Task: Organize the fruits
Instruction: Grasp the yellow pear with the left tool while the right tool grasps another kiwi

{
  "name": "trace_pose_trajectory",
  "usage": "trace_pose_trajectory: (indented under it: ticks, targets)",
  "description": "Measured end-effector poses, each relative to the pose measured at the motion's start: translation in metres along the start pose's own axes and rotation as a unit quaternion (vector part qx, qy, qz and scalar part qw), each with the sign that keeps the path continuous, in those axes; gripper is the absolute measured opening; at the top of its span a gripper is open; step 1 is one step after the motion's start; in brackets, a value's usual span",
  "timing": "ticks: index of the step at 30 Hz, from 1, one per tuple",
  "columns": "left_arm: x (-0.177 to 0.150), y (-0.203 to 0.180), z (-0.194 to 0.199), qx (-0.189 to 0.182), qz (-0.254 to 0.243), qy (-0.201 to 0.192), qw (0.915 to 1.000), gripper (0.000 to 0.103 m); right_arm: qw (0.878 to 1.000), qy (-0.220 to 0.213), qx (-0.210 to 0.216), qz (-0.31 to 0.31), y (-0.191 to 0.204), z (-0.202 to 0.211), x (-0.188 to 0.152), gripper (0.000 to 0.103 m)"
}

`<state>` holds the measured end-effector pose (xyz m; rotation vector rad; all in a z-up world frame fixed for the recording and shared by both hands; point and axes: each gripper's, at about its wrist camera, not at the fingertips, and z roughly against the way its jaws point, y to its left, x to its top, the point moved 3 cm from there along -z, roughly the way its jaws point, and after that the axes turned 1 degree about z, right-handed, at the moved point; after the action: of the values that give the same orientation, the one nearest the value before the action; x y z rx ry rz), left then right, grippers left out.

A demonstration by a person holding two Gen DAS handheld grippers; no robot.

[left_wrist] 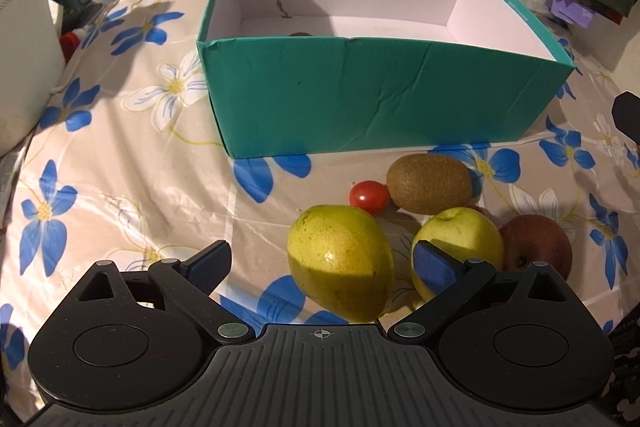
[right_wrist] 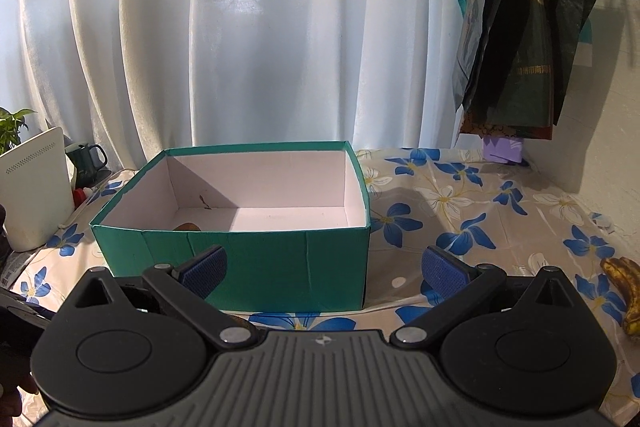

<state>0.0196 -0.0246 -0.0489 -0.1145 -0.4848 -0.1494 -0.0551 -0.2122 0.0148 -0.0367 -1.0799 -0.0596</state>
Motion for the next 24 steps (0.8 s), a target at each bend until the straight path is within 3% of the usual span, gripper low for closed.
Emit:
trace_pose_trajectory:
  ticks: [5, 9, 17, 20, 24]
  targets:
    - [0.0, -0.003, -0.008, 0.009, -0.003, 0.009, 0.9999, 0.098, 1.0, 0.006, -0.001, -0.002, -0.003, 0.0, -0.002, 0.103]
    - [0.0, -0.004, -0.017, 0.015, -0.004, 0.021, 0.9997, 0.085, 1.0, 0.011, -0.004, -0.006, -0.007, 0.0, -0.004, 0.103]
    - [0.001, -0.007, -0.027, 0.011, 0.001, 0.033, 0.9994, 0.075, 1.0, 0.023, -0.009, -0.013, -0.015, -0.003, -0.007, 0.103]
    - [0.001, -0.008, -0.032, 0.001, 0.002, 0.039, 0.9993, 0.067, 0.999, 0.028, -0.008, -0.013, -0.015, -0.004, -0.008, 0.103]
    - [0.002, -0.009, -0.034, 0.002, -0.001, 0.033, 0.9995, 0.066, 0.999, 0.031, -0.007, -0.011, -0.015, -0.005, -0.008, 0.103]
